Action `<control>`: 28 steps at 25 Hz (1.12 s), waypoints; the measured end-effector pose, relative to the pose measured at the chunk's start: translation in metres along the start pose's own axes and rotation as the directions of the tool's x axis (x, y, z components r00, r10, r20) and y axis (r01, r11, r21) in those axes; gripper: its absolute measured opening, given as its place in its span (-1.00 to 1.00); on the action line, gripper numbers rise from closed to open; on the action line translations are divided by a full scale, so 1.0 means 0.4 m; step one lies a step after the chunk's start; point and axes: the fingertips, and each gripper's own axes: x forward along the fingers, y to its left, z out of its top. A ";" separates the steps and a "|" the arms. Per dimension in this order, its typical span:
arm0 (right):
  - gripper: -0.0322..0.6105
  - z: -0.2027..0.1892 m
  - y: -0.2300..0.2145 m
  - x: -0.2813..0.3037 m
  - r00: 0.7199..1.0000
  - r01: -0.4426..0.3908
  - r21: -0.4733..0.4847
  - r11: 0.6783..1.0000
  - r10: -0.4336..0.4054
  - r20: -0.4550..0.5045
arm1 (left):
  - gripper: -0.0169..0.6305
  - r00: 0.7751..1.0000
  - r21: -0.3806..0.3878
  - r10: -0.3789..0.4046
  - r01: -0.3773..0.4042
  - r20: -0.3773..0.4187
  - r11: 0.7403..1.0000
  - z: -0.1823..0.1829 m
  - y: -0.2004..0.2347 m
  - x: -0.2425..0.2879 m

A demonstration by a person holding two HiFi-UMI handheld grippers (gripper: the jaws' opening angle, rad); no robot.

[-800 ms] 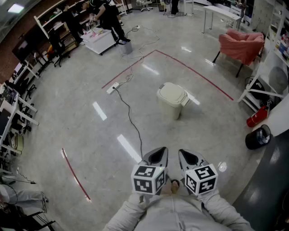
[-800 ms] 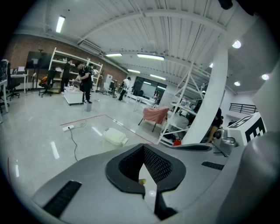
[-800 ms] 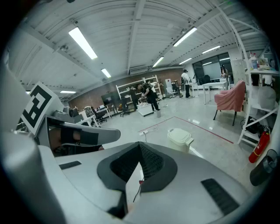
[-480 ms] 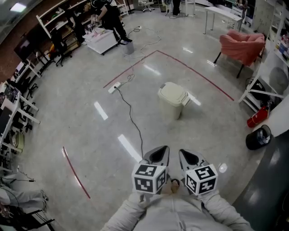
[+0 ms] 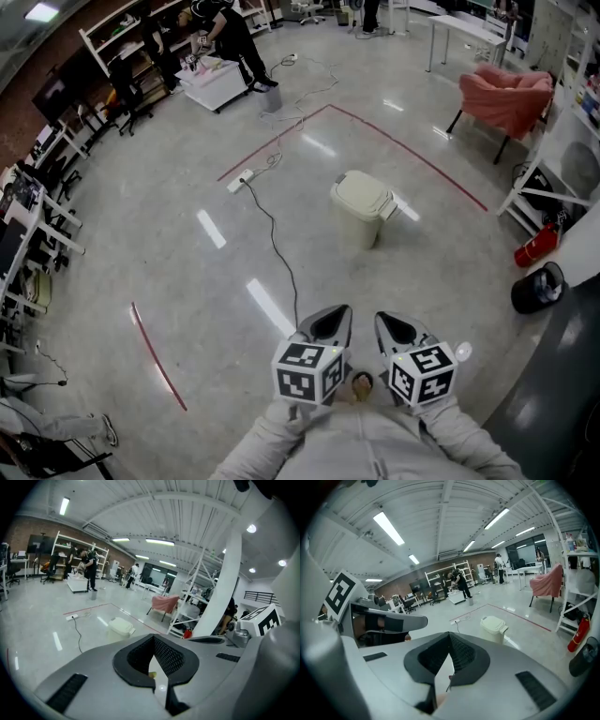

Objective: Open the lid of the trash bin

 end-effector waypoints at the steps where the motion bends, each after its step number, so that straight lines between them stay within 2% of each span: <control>1: -0.91 0.000 -0.002 0.006 1.000 0.000 -0.013 1.000 0.000 -0.006 | -0.93 1.000 -0.001 0.000 0.000 0.001 1.000 0.004 0.006 0.006; 5: -0.91 0.013 -0.010 0.036 1.000 -0.002 -0.039 0.999 0.002 -0.020 | -0.93 1.000 -0.006 -0.002 0.002 0.011 1.000 0.030 0.041 0.030; 11: -0.91 0.046 -0.046 0.130 0.999 0.016 -0.025 1.000 -0.017 -0.033 | -0.93 1.000 0.001 -0.018 0.018 0.002 1.000 0.079 0.119 0.104; 18: -0.91 0.147 -0.088 0.286 0.998 0.056 -0.027 0.998 -0.057 -0.027 | -0.93 0.998 0.025 -0.059 0.059 -0.022 0.998 0.186 0.236 0.213; 28: -0.91 0.270 -0.155 0.522 0.989 0.146 0.035 0.989 -0.145 -0.018 | -0.93 0.989 0.067 -0.120 0.126 -0.087 0.990 0.314 0.424 0.360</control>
